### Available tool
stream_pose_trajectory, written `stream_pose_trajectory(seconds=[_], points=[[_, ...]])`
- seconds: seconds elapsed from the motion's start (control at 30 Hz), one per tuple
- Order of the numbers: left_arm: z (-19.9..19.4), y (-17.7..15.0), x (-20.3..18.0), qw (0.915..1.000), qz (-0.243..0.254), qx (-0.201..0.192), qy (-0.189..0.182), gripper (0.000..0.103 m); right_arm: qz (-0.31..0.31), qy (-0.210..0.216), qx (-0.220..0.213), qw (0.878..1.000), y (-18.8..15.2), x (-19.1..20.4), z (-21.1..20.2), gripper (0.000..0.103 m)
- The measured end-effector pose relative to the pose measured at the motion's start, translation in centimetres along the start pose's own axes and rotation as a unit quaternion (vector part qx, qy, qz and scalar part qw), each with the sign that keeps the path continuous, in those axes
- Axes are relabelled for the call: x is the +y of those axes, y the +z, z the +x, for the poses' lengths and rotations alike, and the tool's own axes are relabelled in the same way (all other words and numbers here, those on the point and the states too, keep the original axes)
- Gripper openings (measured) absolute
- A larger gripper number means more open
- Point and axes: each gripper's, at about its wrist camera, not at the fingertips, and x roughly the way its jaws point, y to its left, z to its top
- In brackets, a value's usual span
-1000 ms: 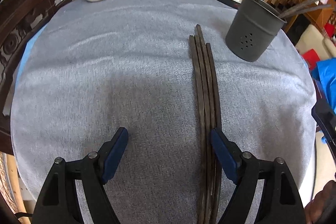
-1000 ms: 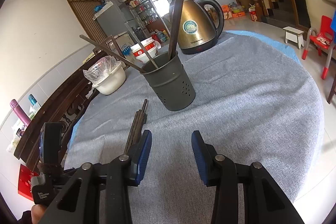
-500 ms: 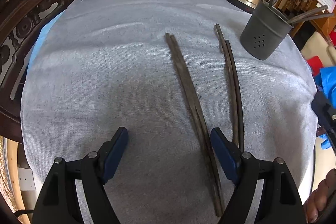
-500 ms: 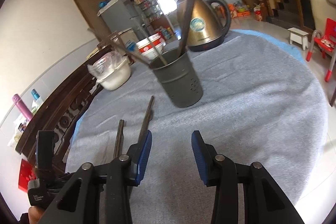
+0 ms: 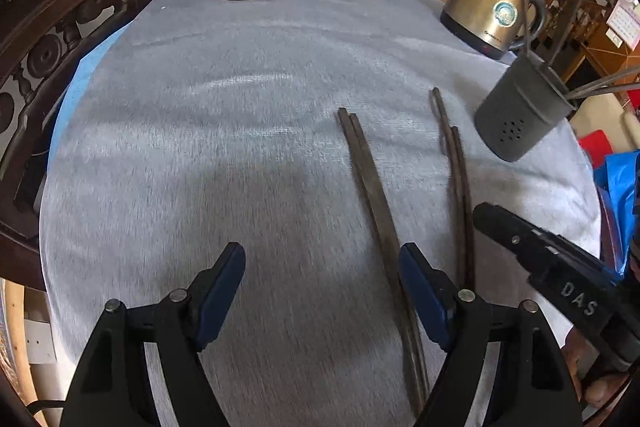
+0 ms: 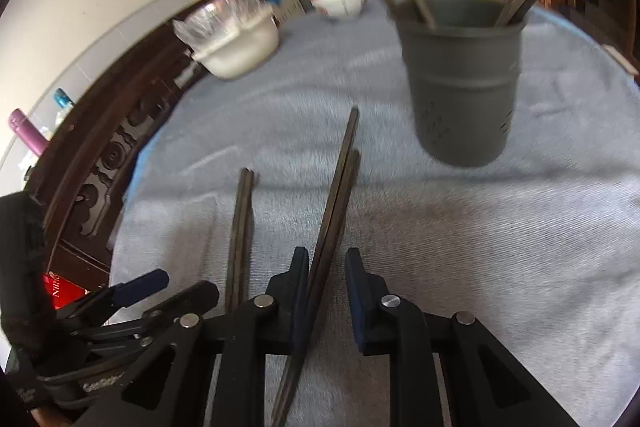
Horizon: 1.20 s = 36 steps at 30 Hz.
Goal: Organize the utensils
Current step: 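Close the left gripper on one chopstick while the right gripper grasps another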
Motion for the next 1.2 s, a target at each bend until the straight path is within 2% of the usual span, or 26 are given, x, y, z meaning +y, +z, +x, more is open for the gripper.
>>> stream_pose_trajectory(seconds=[0.07,0.2,0.3,0.47,0.57,0.7,0.83,1.2], points=[[0.7,0.5,0.2,0.9999,-0.005,0.009,0.002,0.074,0.005,-0.005,0.011,1.000,0.1,-0.2,0.7,0.020],[1.2,1.0,0.7,0.9999,-0.006,0.012,0.004,0.074,-0.003,-0.011,0.011,1.000,0.3,-0.2,0.8,0.020],[1.4,1.3,1.1,0.9998,-0.002,0.012,0.015,0.074,-0.004,-0.038,0.014,0.999,0.6,-0.7,0.7,0.020],[0.8,1.6,1.4,0.9999,-0.013,0.011,-0.001,0.074,0.021,-0.031,0.009,0.999,1.1,-2.0,0.2,0.020],[0.7,2.2,0.9,1.0000,-0.003,0.005,0.000,0.074,0.028,-0.030,0.013,0.999,1.3,-2.2,0.5,0.020],[1.4,2.8,0.5,0.9999,-0.004,0.014,-0.002,0.074,0.024,-0.034,0.012,0.999,1.4,-1.9,0.9,0.020],[1.8,2.9,0.4,0.9999,-0.005,0.012,-0.004,0.074,0.018,-0.032,0.013,0.999,1.3,-2.3,0.8,0.014],[2.2,3.6,1.3,0.9998,-0.007,0.020,-0.007,0.075,0.000,-0.023,0.012,1.000,0.6,-2.9,0.2,0.013]])
